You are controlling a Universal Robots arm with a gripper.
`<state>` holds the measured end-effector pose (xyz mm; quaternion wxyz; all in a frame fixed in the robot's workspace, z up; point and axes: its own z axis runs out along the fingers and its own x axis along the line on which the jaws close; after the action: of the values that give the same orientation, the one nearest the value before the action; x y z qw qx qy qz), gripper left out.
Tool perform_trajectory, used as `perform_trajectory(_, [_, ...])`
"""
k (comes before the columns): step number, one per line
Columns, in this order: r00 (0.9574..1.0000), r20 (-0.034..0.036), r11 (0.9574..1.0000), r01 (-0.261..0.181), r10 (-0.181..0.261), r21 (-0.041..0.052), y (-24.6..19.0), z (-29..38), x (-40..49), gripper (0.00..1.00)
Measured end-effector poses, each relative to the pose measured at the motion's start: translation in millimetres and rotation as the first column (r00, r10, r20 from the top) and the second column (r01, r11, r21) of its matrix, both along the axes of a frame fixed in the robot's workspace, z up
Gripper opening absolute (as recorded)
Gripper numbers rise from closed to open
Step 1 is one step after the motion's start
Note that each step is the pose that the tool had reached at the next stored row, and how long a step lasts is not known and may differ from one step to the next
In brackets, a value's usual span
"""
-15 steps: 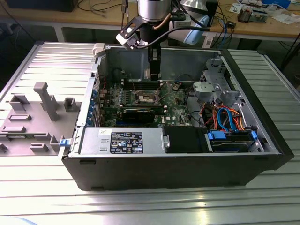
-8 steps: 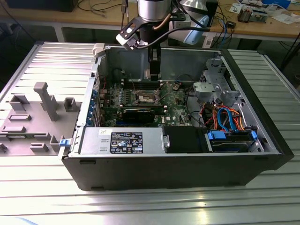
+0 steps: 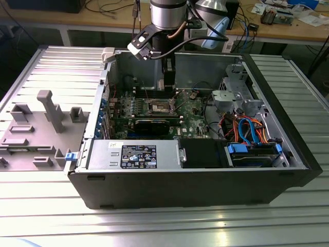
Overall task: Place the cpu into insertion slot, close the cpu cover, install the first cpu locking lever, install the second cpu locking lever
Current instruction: 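Place the cpu into insertion slot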
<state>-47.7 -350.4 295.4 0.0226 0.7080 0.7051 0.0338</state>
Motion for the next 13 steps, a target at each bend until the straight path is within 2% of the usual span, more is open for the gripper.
perform_trajectory(13, [1.0000,0.0000,1.0000,0.000,0.000,0.0001,0.0,-2.8,0.0,0.54])
